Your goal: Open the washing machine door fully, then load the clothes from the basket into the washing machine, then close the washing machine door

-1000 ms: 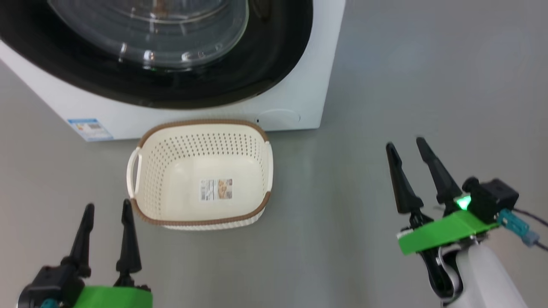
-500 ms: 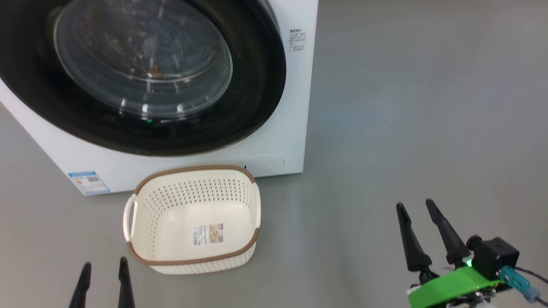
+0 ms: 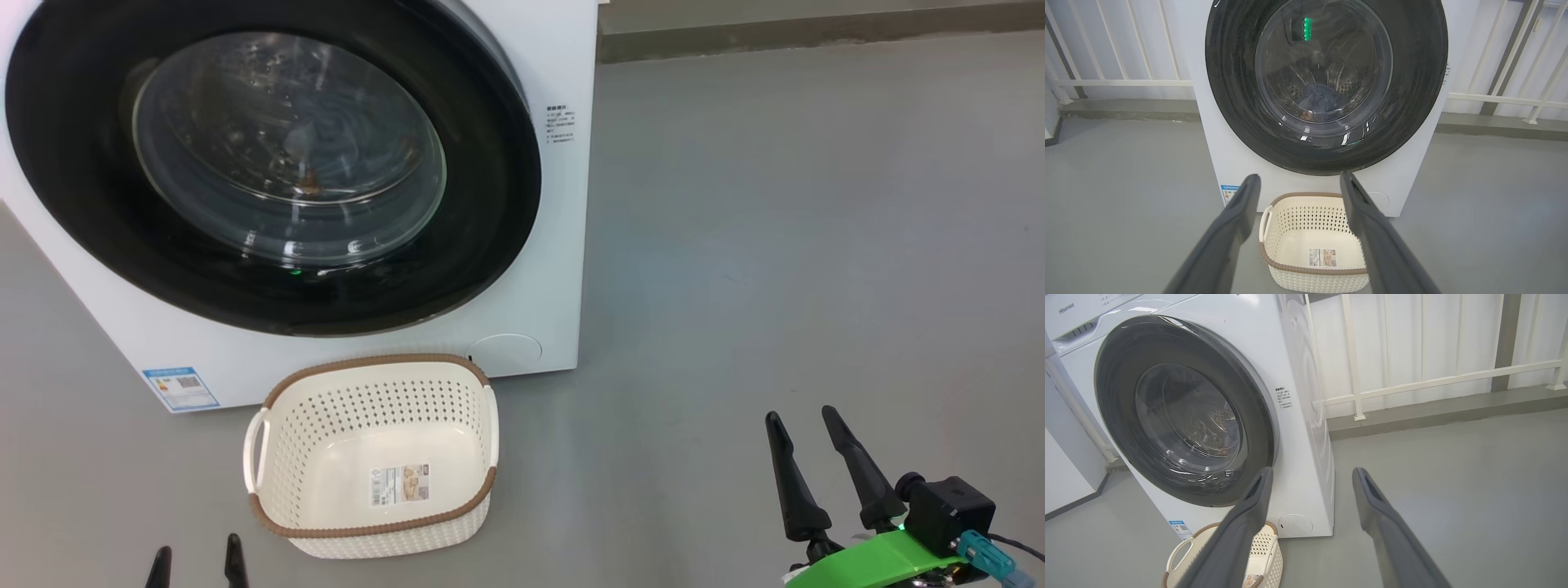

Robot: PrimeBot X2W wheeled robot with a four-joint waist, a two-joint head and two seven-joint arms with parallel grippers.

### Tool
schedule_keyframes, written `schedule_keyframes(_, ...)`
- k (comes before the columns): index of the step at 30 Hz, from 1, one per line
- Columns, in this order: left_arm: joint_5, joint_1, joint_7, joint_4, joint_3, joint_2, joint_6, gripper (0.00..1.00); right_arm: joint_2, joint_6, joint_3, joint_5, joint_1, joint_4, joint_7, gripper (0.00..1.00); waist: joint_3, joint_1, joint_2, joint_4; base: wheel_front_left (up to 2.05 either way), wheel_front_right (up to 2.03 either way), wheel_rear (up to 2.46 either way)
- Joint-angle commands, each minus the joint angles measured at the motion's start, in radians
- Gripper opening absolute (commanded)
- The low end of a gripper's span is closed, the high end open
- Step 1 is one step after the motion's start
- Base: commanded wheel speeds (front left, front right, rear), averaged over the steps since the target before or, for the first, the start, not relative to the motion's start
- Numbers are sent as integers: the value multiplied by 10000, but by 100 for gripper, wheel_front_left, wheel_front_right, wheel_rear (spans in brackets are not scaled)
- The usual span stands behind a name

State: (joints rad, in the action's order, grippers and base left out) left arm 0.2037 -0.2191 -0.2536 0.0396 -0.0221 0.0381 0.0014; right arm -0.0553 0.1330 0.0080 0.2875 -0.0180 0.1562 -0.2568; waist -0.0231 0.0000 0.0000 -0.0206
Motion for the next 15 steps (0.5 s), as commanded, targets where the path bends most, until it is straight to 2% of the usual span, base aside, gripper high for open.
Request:
schedule_keyframes(1, -45, 191, -82, -247, -285, 122, 127, 100, 10, -23, 173, -161, -31, -264, -49, 100, -22, 0, 0, 31, 0, 0, 0)
schedule_keyframes(15, -32, 48, -82, -268, -200, 122, 273, 100, 43, -23, 86, -234, 25, -190, -49, 100, -86, 0, 0, 70, 0, 0, 0)
